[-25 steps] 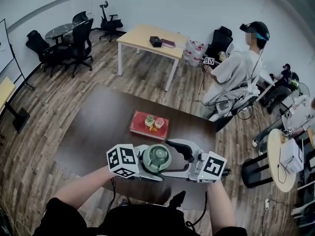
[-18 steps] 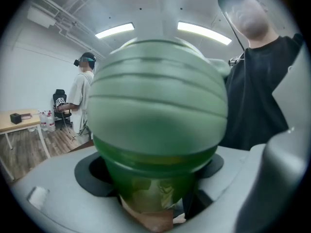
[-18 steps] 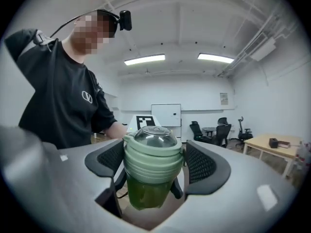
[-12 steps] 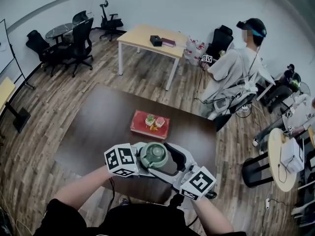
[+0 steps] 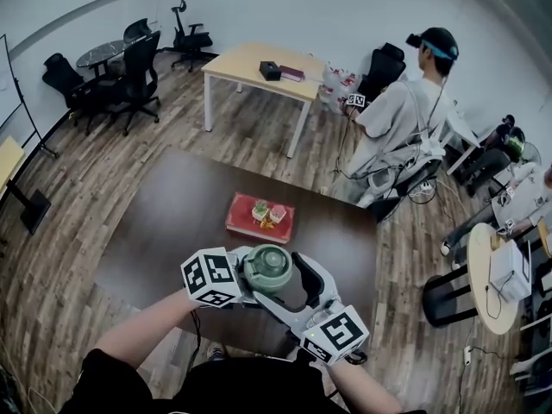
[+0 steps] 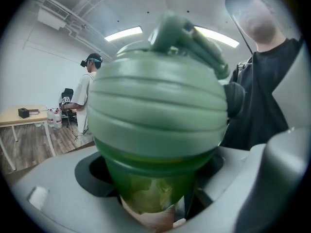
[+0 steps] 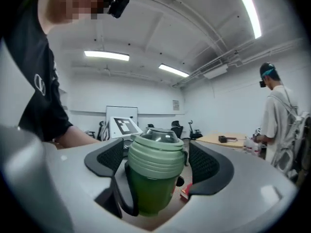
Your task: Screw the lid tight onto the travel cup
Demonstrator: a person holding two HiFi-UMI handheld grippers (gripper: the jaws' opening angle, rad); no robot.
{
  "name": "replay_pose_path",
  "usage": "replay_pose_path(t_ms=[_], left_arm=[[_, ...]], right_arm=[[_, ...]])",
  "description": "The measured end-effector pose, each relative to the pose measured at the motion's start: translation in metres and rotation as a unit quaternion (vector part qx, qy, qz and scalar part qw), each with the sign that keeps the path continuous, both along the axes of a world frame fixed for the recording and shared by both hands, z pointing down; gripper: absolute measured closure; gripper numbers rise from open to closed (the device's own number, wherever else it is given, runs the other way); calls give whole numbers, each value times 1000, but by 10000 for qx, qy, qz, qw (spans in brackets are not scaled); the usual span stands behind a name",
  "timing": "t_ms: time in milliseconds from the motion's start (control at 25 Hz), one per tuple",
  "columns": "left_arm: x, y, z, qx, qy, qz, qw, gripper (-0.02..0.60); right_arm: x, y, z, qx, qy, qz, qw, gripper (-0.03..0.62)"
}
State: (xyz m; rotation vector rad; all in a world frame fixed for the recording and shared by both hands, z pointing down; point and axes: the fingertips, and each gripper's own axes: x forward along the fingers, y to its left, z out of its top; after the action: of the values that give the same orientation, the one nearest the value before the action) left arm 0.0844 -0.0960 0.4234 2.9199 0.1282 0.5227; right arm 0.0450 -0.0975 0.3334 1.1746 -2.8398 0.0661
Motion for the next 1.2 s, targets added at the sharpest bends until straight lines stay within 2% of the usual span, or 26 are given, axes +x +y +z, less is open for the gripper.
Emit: replay_pose_path(t_ms=[80, 160, 280, 360, 440, 520, 640, 720, 760, 840, 920, 960, 1040, 1120, 1200], left_arm=[[-2, 3, -5, 5, -13, 125, 9999, 163], [-3, 12, -7, 31, -50, 336, 9994, 163], [-3, 30, -4, 69, -78, 694, 9975, 163], [-3, 36, -1, 111, -113, 769, 9969, 163], [-4, 28, -1, 118, -87, 575, 9982, 164], [-7, 17, -2, 176, -80, 285, 9994, 164], [-10, 7, 0, 190, -130, -24, 9997, 166], [-11, 0, 3, 157, -196, -272, 9993, 163], [-10, -4, 5, 168, -249, -394, 9988, 163], [-6, -8, 9, 197, -293, -518, 9980, 163], [-3, -7, 8, 187, -235, -523, 9982, 163], [-4, -8, 7, 205, -221, -517, 9982, 163], [-7, -8, 7, 254, -238, -492, 9982, 163], [-10, -7, 6, 219, -215, -420, 9986, 163], [-11, -2, 2, 204, -171, -287, 9992, 163]], right_arm=[[5, 3, -10, 129, -2, -723, 9973, 177], [8, 9, -14, 180, 96, -1578, 9873, 177], [0, 24, -2, 223, 666, -2780, 9580, 178], [-6, 27, 6, 159, 867, -3163, 9445, 180], [-8, 20, 5, 57, 699, -3035, 9503, 182], [-8, 11, 3, 2, 423, -2559, 9658, 206], [-10, 4, 4, -61, 134, -1659, 9860, 209], [-11, -2, 6, -185, 78, -773, 9968, 210], [-10, -6, 9, -268, 115, -234, 9993, 210], [-8, -8, 13, -388, 252, 750, 9961, 210], [-7, -8, 12, -357, 302, 1220, 9914, 210], [-7, -7, 11, -313, 314, 1246, 9912, 210], [-10, -7, 11, -276, 341, 1004, 9940, 206], [-11, -4, 8, -202, 241, 495, 9983, 207], [-9, 2, 0, -7, 111, -265, 9996, 200]])
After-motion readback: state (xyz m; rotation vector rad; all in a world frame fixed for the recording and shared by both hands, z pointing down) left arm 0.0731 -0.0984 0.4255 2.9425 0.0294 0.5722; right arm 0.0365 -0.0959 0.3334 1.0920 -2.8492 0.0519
